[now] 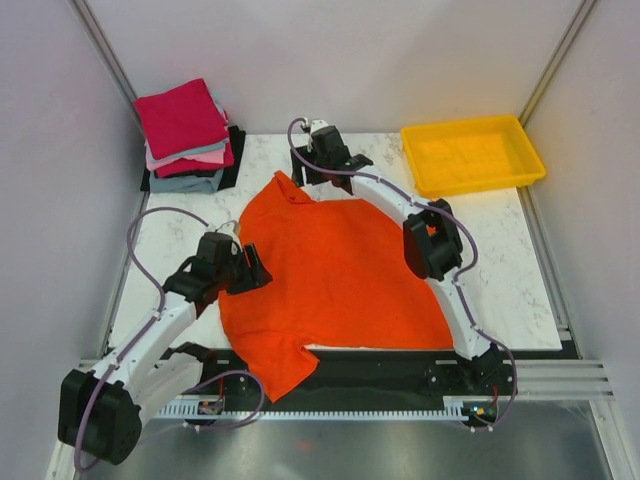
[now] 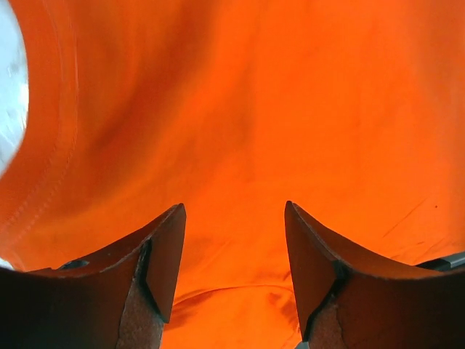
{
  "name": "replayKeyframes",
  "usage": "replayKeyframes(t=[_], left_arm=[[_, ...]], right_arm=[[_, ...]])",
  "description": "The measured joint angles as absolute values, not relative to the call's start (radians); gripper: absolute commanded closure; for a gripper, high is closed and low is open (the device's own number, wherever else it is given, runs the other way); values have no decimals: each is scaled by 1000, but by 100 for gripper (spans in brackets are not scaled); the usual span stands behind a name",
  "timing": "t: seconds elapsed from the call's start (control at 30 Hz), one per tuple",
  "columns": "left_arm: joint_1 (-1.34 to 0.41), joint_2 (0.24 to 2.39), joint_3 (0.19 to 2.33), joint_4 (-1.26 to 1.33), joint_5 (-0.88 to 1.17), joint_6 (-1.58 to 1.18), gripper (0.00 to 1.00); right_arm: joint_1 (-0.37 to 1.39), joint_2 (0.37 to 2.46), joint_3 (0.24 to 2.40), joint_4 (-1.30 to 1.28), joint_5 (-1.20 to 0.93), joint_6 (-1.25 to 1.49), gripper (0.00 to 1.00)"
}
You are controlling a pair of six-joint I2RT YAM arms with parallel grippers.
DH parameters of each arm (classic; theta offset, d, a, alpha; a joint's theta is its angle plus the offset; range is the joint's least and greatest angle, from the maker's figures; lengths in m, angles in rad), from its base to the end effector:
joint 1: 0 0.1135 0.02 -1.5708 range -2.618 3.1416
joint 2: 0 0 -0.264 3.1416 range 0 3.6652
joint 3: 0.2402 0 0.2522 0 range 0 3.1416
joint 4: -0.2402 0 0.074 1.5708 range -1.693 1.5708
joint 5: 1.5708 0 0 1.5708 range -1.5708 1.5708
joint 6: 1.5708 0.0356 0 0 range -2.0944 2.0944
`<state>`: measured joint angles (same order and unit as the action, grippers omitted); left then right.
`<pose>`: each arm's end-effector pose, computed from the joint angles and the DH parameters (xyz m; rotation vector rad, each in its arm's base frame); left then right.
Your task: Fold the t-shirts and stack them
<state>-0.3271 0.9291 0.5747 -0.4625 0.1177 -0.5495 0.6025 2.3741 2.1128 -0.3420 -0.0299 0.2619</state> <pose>0.1761 -0.0642 0.2165 -0.2153 2.4434 -0.5428 0.4545 0.3139 0.2293 -0.3938 2.1869 0.5191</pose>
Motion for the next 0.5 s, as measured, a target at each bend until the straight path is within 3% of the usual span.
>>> replayKeyframes(t=[0.17,0.5], left_arm=[[-327,874,470,-443,132,-613,35],[-328,876,402,-411,125,-683,36]], right_arm=[[608,2537,2287,-330,-58,233,27],[636,2601,2302,-321,-94,220,41]])
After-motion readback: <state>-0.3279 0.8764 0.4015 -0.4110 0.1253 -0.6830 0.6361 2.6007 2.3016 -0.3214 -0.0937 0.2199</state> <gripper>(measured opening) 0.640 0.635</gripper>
